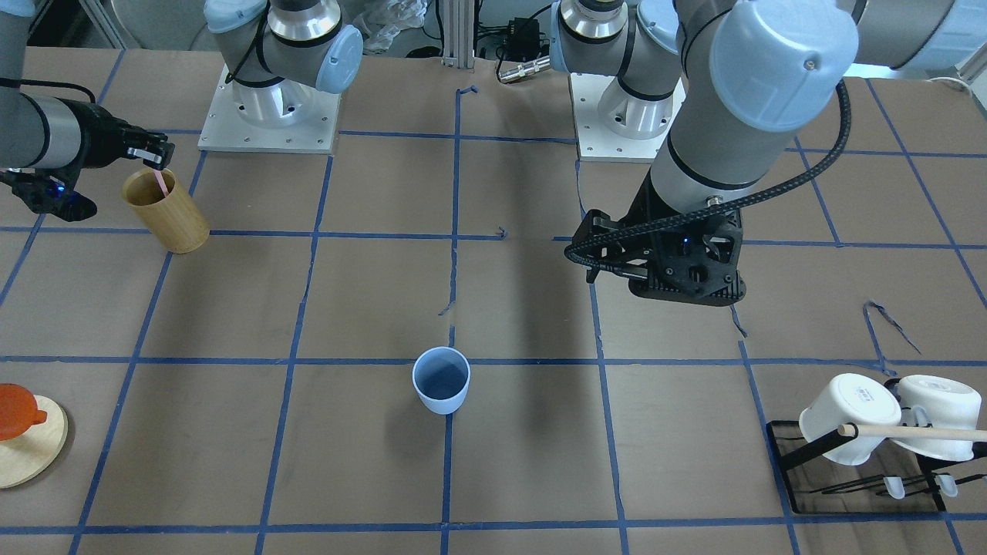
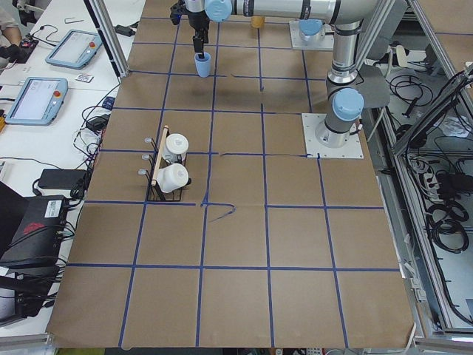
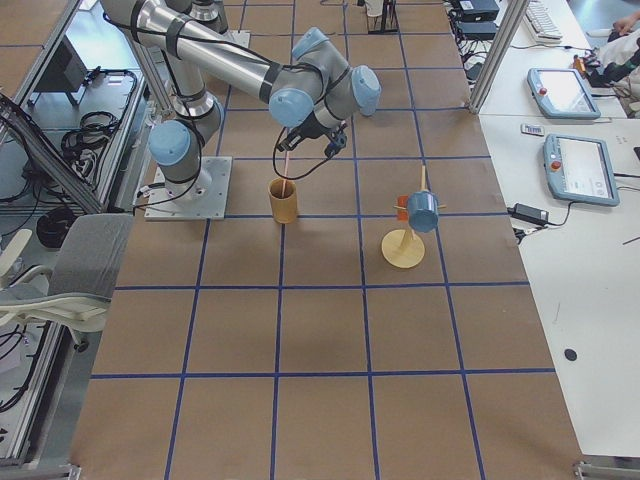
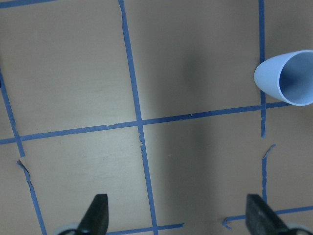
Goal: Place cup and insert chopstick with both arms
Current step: 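Grasp the pink chopstick with the right gripper and pull it from the bamboo cup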
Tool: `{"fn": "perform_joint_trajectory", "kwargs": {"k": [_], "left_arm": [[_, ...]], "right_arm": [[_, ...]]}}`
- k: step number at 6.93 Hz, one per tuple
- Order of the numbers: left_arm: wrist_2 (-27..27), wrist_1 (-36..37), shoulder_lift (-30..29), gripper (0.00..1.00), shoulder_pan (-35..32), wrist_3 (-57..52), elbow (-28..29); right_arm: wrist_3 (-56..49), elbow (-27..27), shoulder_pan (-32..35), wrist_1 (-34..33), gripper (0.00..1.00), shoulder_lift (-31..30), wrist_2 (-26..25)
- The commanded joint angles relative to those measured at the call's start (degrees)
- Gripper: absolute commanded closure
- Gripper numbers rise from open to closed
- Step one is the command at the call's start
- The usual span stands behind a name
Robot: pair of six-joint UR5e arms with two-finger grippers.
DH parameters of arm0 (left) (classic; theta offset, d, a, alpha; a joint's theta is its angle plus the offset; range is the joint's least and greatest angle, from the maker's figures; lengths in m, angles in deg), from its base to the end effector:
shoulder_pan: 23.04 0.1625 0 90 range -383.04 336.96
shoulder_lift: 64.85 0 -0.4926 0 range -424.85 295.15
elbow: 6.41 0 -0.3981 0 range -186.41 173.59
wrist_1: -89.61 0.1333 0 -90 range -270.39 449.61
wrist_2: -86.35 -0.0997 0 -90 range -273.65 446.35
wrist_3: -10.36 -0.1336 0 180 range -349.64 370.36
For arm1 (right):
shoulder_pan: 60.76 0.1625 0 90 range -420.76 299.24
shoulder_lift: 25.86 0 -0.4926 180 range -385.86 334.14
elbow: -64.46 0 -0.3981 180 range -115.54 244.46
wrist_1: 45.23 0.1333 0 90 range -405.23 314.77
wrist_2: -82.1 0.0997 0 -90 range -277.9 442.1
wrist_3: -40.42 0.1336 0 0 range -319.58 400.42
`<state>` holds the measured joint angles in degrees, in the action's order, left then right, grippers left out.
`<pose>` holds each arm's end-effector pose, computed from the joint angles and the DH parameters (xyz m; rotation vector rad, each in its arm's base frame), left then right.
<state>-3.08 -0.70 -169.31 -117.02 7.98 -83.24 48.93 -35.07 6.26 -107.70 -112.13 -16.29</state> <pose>-0.1771 -0.6061 0.4942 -0.1735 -3.1269 -0.0439 -0.0548 -0.4207 0.3975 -0.7089 -2.8052 -1.0935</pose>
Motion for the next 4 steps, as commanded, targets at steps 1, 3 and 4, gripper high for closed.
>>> {"fn": "perform_joint_trajectory", "kwargs": {"k": [1,3,4], "left_arm": [[0.3,1.9,0.0,0.00,0.0,0.0,-0.4],[0.5,1.9,0.0,0.00,0.0,0.0,-0.1],[0.5,1.9,0.1,0.00,0.0,0.0,0.0]], "right_arm": [[0.1,2.3,-2.1,5.0,0.90,0.0,-0.7],[0.1,7.5,-2.3,10.5,0.91,-0.2,-3.6],[0.1,10.8,-2.3,14.0,0.92,-0.2,-3.7]]}}
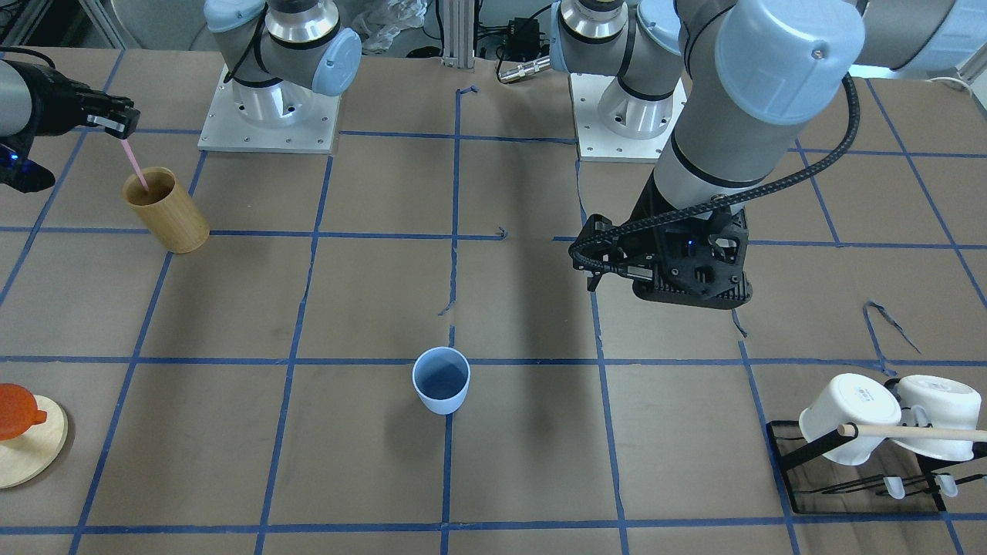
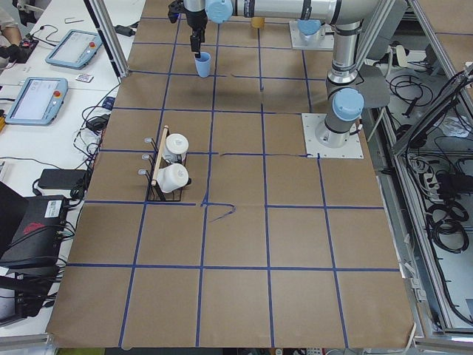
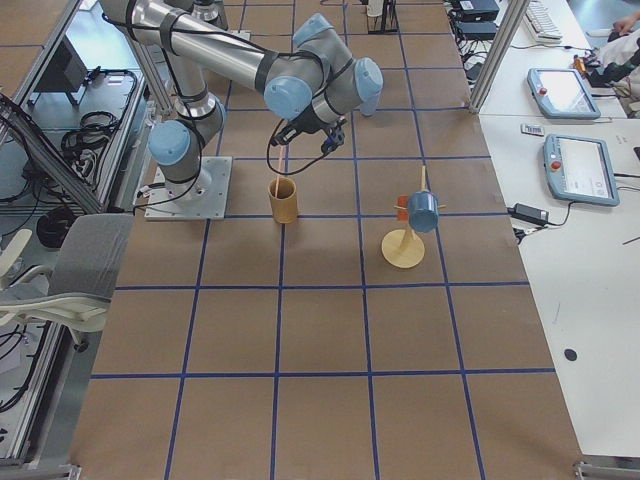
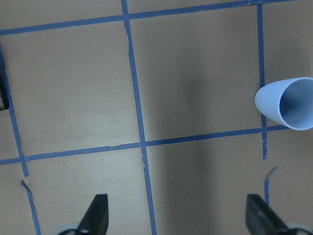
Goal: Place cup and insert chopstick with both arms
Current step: 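Grasp the pink chopstick with the right gripper and pull it from the bamboo cup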
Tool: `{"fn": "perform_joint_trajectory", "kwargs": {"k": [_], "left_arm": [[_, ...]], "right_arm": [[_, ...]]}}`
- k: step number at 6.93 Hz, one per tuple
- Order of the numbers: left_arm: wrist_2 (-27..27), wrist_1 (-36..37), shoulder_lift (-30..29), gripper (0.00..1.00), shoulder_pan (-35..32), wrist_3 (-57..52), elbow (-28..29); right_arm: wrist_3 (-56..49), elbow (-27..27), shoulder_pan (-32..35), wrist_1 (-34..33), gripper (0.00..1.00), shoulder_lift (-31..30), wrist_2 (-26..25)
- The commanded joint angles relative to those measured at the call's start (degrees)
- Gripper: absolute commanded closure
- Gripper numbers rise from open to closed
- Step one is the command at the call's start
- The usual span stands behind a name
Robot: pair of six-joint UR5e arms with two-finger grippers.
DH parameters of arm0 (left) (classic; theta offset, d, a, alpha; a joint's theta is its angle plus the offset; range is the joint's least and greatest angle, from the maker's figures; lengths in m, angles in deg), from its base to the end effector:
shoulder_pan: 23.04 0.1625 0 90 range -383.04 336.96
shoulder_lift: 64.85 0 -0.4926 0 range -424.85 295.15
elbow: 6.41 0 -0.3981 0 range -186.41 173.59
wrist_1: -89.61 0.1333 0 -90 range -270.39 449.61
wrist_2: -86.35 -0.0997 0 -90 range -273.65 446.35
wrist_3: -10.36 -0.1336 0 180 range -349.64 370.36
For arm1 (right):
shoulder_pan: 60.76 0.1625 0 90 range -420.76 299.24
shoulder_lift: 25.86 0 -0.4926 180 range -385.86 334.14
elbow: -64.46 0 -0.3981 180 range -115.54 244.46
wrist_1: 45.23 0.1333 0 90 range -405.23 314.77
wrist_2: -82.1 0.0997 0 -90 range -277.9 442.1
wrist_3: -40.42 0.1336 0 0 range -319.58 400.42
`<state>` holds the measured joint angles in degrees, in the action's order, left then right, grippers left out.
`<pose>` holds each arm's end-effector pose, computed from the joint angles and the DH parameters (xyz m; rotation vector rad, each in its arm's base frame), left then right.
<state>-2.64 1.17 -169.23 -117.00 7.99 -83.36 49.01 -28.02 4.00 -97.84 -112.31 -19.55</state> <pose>-0.1782 -0.6097 0.4972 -0.1725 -3.1191 0.0059 -0.0782 -0.4152 0.4488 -0.7139 -2.7429 -1.1575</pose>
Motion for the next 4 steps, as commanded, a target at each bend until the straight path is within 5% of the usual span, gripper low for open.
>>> {"fn": "perform_joint_trajectory", "kwargs": {"k": [1,4], "left_arm": [[0.0,0.0,0.1,0.00,0.0,0.0,0.1],[0.1,0.0,0.1,0.00,0.0,0.0,0.1]], "right_arm": [[-0.1,6.0,-0.1,5.9,0.92,0.1,-0.3],[-0.4,11.1,0.5,7.8,0.96,-0.6,6.9]]}}
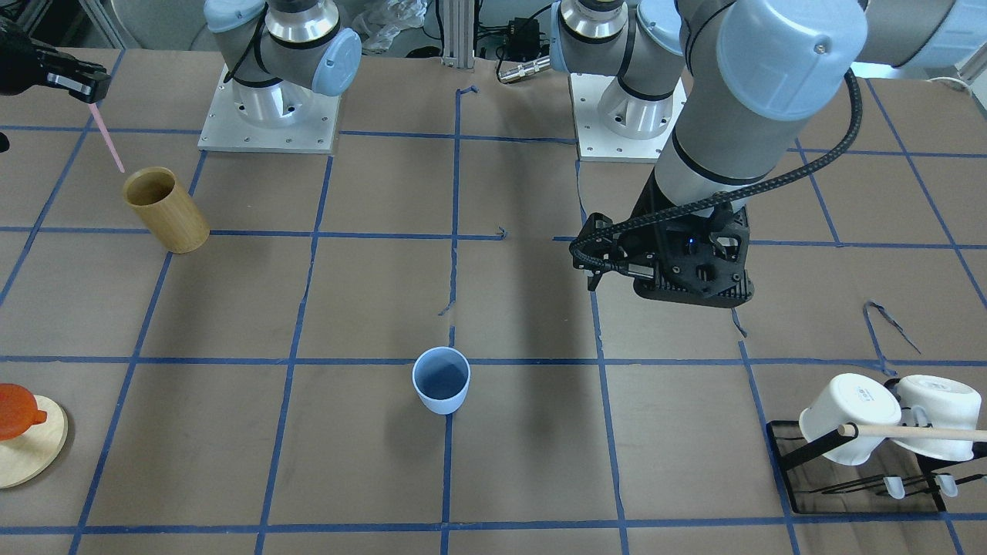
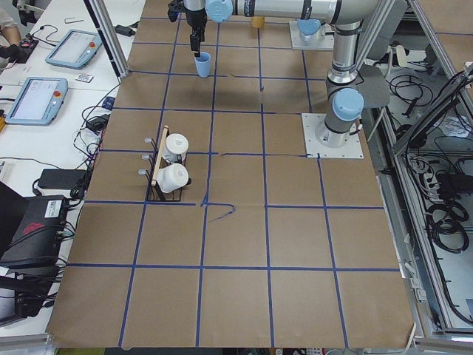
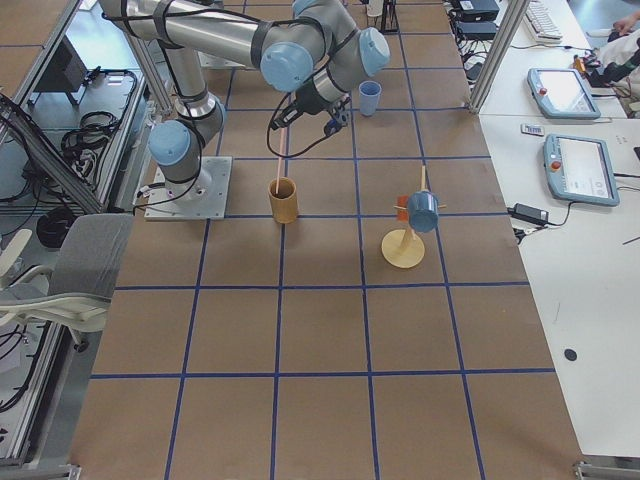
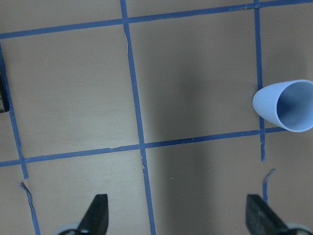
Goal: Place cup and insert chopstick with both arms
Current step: 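Carry the pink chopstick with the right gripper over the blue cup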
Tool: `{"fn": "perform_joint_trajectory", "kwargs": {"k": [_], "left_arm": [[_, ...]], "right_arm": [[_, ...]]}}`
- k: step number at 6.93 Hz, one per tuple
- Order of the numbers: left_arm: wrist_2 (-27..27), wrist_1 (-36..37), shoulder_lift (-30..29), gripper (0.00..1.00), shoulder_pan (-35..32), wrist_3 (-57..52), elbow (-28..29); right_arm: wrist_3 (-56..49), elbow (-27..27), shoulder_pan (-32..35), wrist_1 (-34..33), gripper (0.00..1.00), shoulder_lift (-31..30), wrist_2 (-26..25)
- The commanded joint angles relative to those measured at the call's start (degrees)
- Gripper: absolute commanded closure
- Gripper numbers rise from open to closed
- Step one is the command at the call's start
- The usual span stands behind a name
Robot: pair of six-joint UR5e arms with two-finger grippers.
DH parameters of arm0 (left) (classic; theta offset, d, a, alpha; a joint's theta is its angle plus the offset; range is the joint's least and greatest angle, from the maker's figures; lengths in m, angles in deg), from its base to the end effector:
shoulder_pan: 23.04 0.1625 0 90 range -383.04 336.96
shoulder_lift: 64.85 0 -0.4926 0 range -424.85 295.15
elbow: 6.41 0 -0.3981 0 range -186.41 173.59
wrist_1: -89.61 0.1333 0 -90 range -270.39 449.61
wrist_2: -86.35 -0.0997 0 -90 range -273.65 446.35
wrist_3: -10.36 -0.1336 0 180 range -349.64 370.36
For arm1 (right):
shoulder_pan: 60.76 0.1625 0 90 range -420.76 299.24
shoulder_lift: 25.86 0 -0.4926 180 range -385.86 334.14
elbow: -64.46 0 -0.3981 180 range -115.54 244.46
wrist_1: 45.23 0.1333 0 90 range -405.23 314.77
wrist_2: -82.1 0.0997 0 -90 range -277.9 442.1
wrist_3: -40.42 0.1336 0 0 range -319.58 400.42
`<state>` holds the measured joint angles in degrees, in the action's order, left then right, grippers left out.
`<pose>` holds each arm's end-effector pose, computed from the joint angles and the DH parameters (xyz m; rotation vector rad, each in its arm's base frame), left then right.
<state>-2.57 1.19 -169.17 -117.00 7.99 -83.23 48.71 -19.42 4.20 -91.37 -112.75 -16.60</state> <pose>-0.1784 -0.6097 0.4991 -0.1725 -3.1178 0.0116 -0.0725 -0.4223 0.5102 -0.7528 -2.8012 -1.1003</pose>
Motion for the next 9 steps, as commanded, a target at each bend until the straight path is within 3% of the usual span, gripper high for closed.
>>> {"fn": "perform_joint_trajectory", "kwargs": {"k": [1,2,4,6,9], "left_arm": [[0.1,0.0,0.0,0.00,0.0,0.0,0.0],[0.1,-0.1,0.0,0.00,0.0,0.0,0.0],[0.1,-0.1,0.4,0.00,-0.2,0.0,-0.3],[0.3,0.2,-0.4,0.00,0.1,-0.4,0.0],[0.8,2.5,0.5,0.00,0.5,-0.7,-0.7]], "right_arm": [[-0.2,3.5,1.1,1.2,0.97,0.3,9.8],[0.3,3.5,3.9,-0.1,0.99,0.4,15.8],[11.2,4.3,11.1,-5.9,1.00,3.2,29.8],[26.3,4.5,20.9,-18.3,1.00,6.4,41.4],[37.6,4.4,23.6,-34.5,1.00,10.8,53.6]]}}
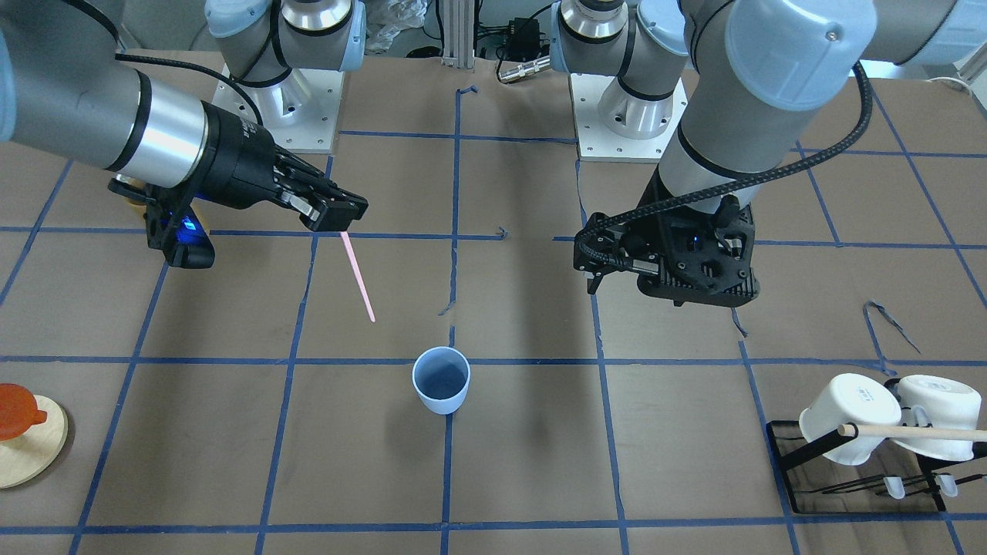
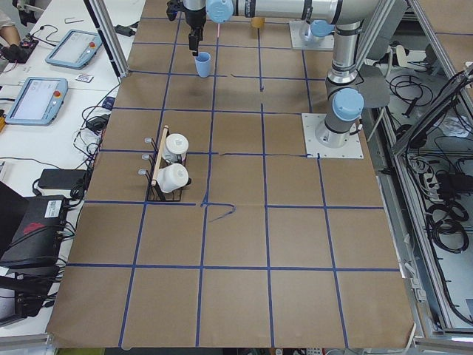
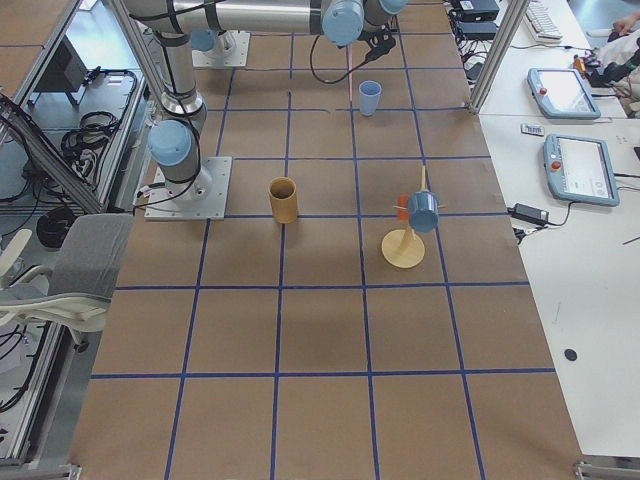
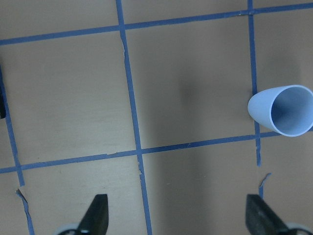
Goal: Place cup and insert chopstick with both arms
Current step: 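Carry the pink chopstick with the right gripper over the blue cup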
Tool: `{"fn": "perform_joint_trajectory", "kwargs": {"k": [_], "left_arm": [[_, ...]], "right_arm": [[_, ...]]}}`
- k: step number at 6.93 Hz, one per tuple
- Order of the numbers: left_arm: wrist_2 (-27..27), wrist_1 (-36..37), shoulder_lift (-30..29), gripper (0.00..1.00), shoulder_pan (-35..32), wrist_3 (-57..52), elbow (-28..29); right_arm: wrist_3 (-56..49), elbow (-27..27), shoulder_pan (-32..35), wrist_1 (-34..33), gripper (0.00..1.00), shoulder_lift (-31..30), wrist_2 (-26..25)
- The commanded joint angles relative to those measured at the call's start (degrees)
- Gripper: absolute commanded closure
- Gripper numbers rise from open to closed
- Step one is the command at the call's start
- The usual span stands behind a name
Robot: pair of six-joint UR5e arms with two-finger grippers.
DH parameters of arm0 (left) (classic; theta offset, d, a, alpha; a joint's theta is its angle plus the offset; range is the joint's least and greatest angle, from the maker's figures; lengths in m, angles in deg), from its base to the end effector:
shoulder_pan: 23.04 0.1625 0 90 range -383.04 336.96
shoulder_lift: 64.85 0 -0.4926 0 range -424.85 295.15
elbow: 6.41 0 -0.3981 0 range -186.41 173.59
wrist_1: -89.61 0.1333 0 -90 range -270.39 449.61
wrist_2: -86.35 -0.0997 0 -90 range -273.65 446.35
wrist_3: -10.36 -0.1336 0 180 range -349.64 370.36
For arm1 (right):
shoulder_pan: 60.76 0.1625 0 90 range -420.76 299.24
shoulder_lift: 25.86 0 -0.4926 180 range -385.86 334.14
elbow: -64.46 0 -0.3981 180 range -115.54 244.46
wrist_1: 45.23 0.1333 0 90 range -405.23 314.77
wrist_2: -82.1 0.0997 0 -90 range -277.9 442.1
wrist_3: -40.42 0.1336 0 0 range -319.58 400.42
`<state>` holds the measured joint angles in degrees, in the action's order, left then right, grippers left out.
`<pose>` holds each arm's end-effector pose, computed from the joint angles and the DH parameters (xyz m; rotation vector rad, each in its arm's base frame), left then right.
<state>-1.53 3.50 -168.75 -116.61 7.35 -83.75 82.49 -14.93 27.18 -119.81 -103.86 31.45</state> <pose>-0.1767 -0.6123 0.5033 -0.1794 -3.0984 0.0715 0.1975 -0.5734 0.5069 1.0682 2.2814 0.6570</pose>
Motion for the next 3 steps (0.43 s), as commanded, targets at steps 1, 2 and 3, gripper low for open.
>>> {"fn": "perform_joint_trajectory", "kwargs": {"k": [1,2,3], "left_arm": [[-0.4,-2.1,0.5,0.00,0.5,-0.3,-0.9],[0.4,-2.3,0.9,0.00,2.0,-0.4,-1.1],[-0.3,-2.4,1.1,0.00,2.1,-0.3,-1.0]], "right_arm": [[6.6,-0.1,0.9,-10.5,1.00,3.4,7.2],[9.9,-0.1,0.9,-12.0,1.00,3.6,11.1],[10.9,-0.4,0.9,-12.3,1.00,3.6,11.4]]}}
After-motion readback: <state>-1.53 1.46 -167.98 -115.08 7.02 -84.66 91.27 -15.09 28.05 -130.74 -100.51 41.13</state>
